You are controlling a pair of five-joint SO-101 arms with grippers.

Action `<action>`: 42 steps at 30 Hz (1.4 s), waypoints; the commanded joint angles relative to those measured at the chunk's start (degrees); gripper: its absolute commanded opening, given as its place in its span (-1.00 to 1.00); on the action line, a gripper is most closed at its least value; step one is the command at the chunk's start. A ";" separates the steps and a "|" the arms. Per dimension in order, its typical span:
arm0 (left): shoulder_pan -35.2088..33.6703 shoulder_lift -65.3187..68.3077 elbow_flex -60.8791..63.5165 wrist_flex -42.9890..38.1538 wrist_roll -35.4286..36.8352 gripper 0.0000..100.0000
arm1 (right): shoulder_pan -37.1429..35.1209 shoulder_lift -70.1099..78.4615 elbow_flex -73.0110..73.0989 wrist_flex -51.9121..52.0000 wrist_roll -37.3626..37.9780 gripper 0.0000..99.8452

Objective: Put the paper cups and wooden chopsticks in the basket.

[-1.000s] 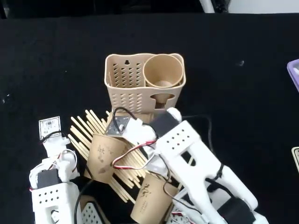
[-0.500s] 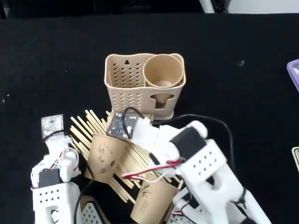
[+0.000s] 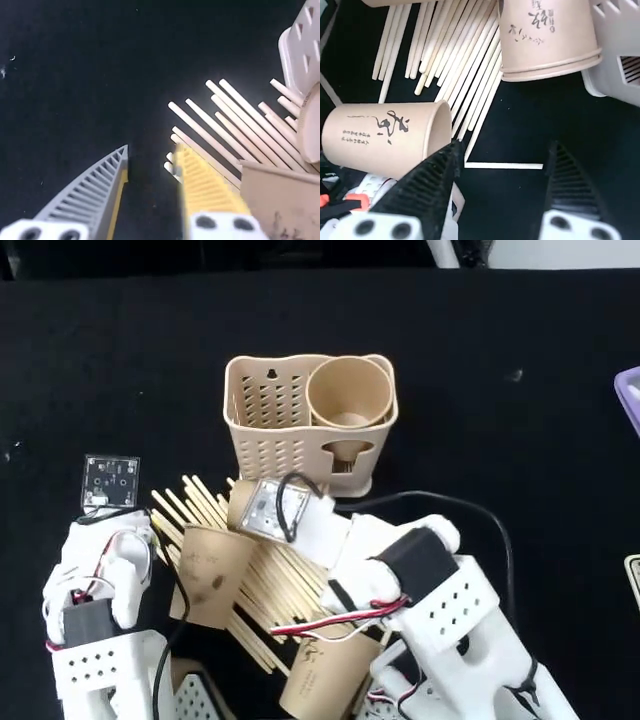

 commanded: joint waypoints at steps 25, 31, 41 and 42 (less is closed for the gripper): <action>-0.92 -5.71 16.57 0.70 -0.44 -0.60 | 52.22 -1.10 -7.96 1.85 7.47 -0.33; -0.75 -5.71 16.57 0.70 -0.35 -0.60 | 55.56 -1.10 -9.19 1.85 6.07 -0.33; -0.57 -5.89 16.57 0.70 -0.35 -0.60 | 57.05 -1.10 -9.19 2.02 5.80 -0.33; -0.57 -5.89 16.57 0.70 -0.35 -0.60 | 57.76 -1.10 -9.19 2.02 5.80 -0.33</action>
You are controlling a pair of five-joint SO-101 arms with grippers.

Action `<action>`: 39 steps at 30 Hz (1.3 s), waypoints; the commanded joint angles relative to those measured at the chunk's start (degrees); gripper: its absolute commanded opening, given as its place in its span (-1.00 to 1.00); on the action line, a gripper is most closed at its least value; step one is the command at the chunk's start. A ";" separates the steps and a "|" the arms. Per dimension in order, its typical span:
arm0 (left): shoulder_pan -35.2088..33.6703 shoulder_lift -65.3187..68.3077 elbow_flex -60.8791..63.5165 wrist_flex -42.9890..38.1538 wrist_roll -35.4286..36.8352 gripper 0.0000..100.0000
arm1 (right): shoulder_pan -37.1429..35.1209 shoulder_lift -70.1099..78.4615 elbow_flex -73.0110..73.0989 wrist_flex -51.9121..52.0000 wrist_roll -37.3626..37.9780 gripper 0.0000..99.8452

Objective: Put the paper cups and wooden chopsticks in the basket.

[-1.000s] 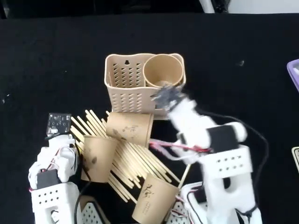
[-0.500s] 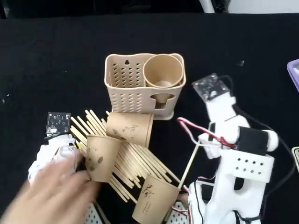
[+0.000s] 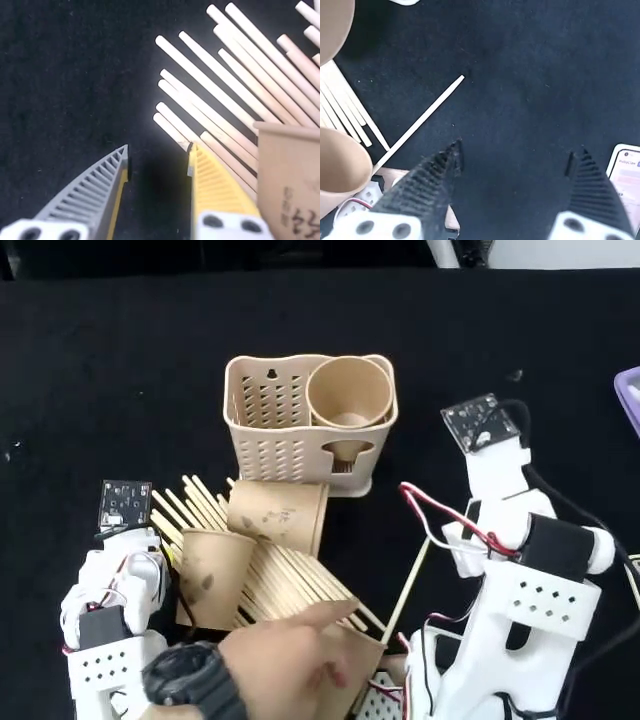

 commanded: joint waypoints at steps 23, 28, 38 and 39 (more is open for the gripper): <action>0.04 -0.44 1.89 0.09 -0.35 -0.60 | 4.84 -10.51 -2.24 2.02 -0.79 -0.33; -0.04 -0.44 1.89 0.09 -0.35 -0.60 | 4.57 -12.44 -2.24 1.93 0.97 -0.33; -0.13 -0.44 1.89 0.09 -0.35 -0.60 | -11.78 -1.98 1.80 2.11 36.40 -0.32; -0.13 -0.44 1.89 0.09 -0.35 -0.60 | -12.75 -1.10 2.24 2.11 38.51 -0.32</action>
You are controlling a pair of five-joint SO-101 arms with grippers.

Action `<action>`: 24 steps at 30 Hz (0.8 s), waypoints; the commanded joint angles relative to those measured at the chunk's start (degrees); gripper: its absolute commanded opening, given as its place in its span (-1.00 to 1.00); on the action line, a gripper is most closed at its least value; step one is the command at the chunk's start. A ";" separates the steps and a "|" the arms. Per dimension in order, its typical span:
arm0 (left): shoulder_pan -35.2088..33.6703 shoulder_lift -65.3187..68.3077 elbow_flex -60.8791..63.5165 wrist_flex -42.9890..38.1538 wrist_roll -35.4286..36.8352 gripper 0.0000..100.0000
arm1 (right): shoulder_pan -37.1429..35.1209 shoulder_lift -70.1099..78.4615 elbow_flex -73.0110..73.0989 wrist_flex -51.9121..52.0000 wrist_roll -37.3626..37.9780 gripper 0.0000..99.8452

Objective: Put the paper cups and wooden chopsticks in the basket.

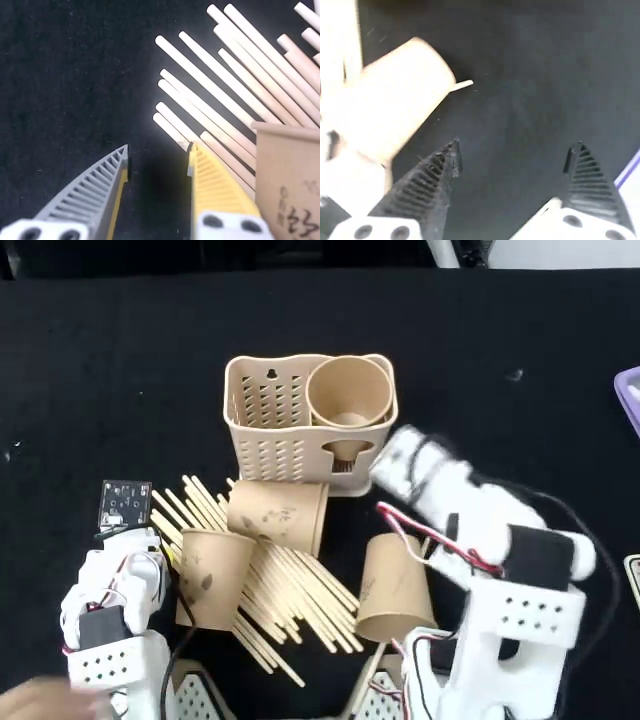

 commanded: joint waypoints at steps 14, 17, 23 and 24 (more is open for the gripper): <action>-0.13 -0.44 1.89 0.09 -0.35 -0.60 | -19.25 21.85 6.55 2.02 4.84 -0.32; -0.13 -0.44 1.89 0.09 -0.35 -0.60 | -24.09 16.75 8.13 1.85 1.14 -0.32; -0.13 -0.35 1.89 0.09 -0.35 -0.60 | -38.15 4.97 17.27 0.88 -4.75 -0.29; -0.13 -0.35 1.89 0.09 -0.35 -0.60 | -38.33 3.47 17.19 0.79 -5.27 -0.27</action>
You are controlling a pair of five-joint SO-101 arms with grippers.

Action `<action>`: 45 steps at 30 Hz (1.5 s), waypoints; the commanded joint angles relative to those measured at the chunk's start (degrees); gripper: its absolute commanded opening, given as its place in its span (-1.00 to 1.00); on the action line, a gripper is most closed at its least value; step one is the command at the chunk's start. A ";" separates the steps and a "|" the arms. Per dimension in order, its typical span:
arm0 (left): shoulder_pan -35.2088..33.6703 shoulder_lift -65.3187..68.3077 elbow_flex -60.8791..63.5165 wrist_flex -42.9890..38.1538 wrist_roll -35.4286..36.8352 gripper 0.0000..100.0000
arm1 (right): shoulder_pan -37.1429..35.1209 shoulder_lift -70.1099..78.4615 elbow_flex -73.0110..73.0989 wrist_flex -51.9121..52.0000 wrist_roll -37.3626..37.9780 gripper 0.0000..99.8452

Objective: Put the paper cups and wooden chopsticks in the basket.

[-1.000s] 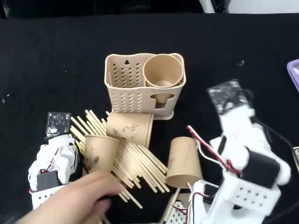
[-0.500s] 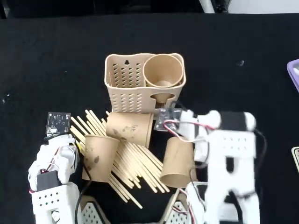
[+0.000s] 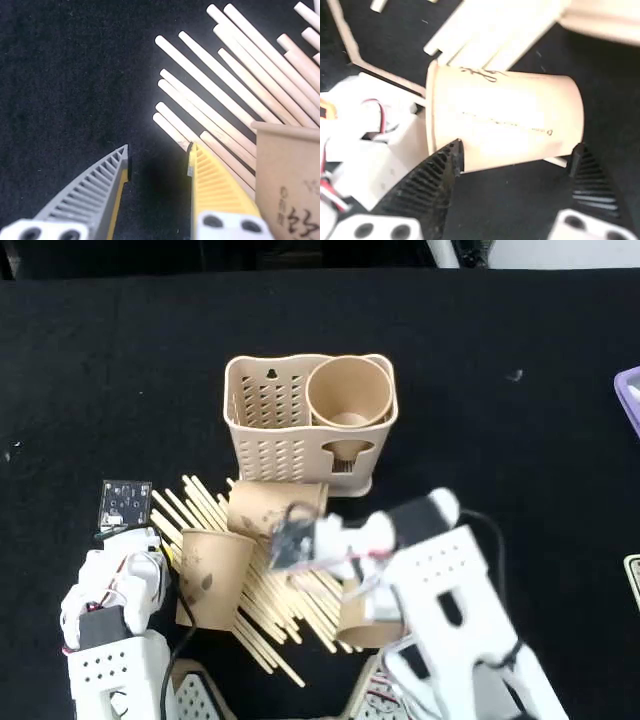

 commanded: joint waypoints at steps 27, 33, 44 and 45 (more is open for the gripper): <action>-0.13 -0.35 1.89 0.09 -0.35 -0.60 | -16.62 -0.04 -0.40 2.20 -2.55 -0.24; -0.13 -0.35 1.89 0.09 -0.35 -0.60 | -3.96 0.04 0.40 1.85 2.81 -0.24; -0.13 -0.35 1.89 0.09 -0.35 -0.60 | 23.56 -0.04 0.22 -6.59 9.32 -0.24; -0.13 -0.35 1.89 0.09 -0.35 -0.60 | 25.76 -0.04 -0.22 -8.09 9.32 -0.24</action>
